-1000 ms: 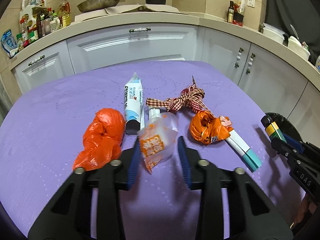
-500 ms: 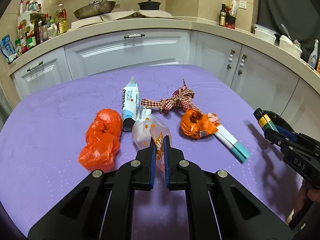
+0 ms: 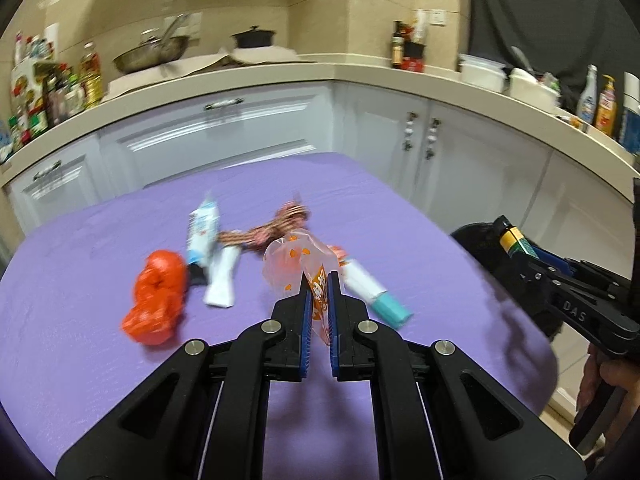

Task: Collect trash
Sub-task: 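Carry both items over the black bin and open both tools to drop them, then move both tools back over the table toward the orange bag and tube, then grasp the orange plastic bag with the left tool while the right tool grasps the teal tube, then carry both items over the black bin and open both tools to drop them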

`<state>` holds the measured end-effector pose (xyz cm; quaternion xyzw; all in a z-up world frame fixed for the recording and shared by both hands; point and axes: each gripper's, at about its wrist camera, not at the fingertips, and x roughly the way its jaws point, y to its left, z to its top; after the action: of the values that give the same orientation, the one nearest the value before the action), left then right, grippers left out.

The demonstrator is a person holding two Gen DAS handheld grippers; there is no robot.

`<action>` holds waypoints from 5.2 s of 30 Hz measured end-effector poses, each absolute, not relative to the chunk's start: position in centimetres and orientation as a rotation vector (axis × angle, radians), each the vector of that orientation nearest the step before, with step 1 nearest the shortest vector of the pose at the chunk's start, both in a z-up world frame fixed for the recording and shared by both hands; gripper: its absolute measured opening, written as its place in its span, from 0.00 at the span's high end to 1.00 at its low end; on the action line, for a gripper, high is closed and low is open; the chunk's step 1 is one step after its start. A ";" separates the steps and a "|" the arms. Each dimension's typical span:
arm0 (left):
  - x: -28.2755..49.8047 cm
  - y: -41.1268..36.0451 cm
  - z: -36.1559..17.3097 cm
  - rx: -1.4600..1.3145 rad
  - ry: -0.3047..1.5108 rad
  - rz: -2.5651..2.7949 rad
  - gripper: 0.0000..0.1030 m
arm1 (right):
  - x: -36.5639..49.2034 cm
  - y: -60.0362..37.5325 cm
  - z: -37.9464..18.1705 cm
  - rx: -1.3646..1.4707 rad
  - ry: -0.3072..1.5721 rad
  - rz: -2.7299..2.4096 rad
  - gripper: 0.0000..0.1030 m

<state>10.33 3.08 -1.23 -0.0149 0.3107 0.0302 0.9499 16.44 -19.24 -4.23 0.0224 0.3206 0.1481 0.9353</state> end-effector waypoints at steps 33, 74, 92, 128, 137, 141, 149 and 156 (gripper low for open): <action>19.0 -13.3 -3.2 0.098 0.619 -0.200 0.57 | 18.5 -30.5 -6.4 0.137 0.651 0.037 0.51; 5.9 15.0 -2.6 -0.169 0.636 0.366 0.50 | 15.9 -6.7 -4.7 -0.088 0.702 0.498 0.51; 9.7 16.5 -5.3 -0.211 0.741 0.305 0.66 | 17.0 -5.3 -5.8 -0.125 0.770 0.502 0.51; 4.5 16.5 -3.2 -0.197 0.657 0.298 0.92 | 15.4 -7.7 -4.7 -0.132 0.739 0.455 0.85; 4.4 13.3 -1.2 -0.170 0.612 0.227 0.92 | 14.4 -10.3 -2.8 -0.097 0.680 0.404 0.85; 4.8 11.2 -0.6 -0.160 0.596 0.176 0.92 | 14.0 -12.3 -2.1 -0.077 0.655 0.362 0.85; 6.9 5.7 0.2 -0.115 0.571 0.056 0.92 | 13.7 -17.1 -1.3 -0.029 0.626 0.260 0.85; 9.4 0.7 0.2 -0.078 0.580 -0.047 0.92 | 13.8 -21.7 -1.2 0.020 0.616 0.173 0.85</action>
<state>9.36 0.65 0.21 -0.0387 0.2860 -0.0230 0.9572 13.79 -21.68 -1.18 0.0098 0.3028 0.0849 0.9492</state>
